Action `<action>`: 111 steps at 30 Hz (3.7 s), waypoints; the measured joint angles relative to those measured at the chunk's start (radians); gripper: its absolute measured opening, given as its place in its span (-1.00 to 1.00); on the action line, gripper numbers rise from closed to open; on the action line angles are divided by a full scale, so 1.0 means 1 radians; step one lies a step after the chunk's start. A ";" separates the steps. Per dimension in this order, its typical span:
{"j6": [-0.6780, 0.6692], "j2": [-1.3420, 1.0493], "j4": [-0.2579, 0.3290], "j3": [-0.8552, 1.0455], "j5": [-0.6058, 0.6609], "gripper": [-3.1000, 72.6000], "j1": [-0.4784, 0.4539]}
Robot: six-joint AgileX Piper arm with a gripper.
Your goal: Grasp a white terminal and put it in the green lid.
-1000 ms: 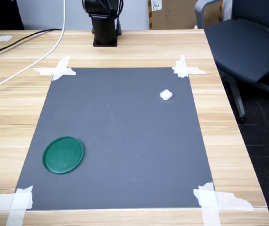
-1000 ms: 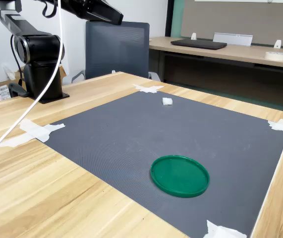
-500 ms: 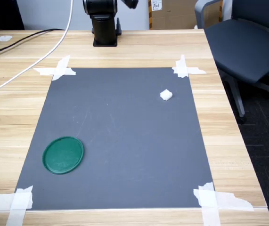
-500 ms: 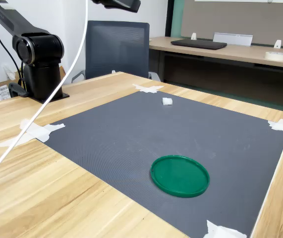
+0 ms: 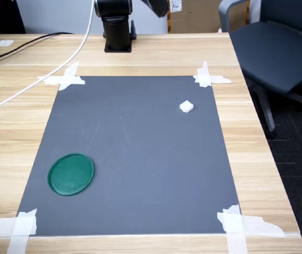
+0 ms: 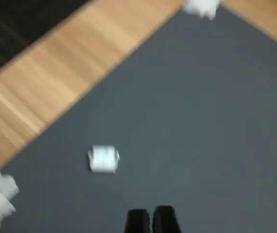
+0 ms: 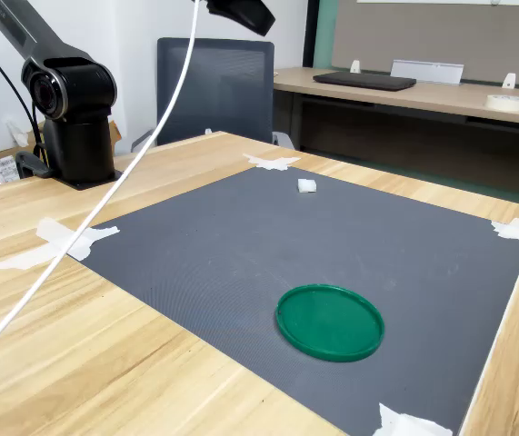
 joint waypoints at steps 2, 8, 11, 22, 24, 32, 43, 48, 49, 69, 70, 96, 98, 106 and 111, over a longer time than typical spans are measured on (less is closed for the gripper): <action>0.021 0.016 -0.040 -0.001 0.002 -0.99 0.000; 0.102 0.072 -0.117 -0.024 0.042 -0.99 0.045; 0.152 0.113 -0.173 -0.075 0.079 -0.99 0.122; 0.313 0.289 -0.349 -0.267 0.128 -0.97 0.206; 0.315 0.322 -0.387 -0.301 0.151 -0.93 0.233; 0.331 0.415 -0.539 -0.407 0.170 -0.58 0.309; 0.313 0.532 -0.525 -0.471 0.296 -0.38 0.387; 0.221 0.557 -0.546 -0.477 0.290 -0.38 0.387; 0.209 0.562 -0.551 -0.481 0.284 -0.38 0.387; 0.228 0.686 -0.620 -0.500 0.272 0.61 0.387; 0.229 0.686 -0.622 -0.500 0.264 0.69 0.387; 0.144 0.789 -0.658 -0.506 0.282 0.84 0.442; 0.146 0.797 -0.662 -0.506 0.282 0.84 0.465; 0.164 0.850 -0.665 -0.507 0.274 0.84 0.477; 0.164 0.894 -0.660 -0.508 0.257 0.84 0.477</action>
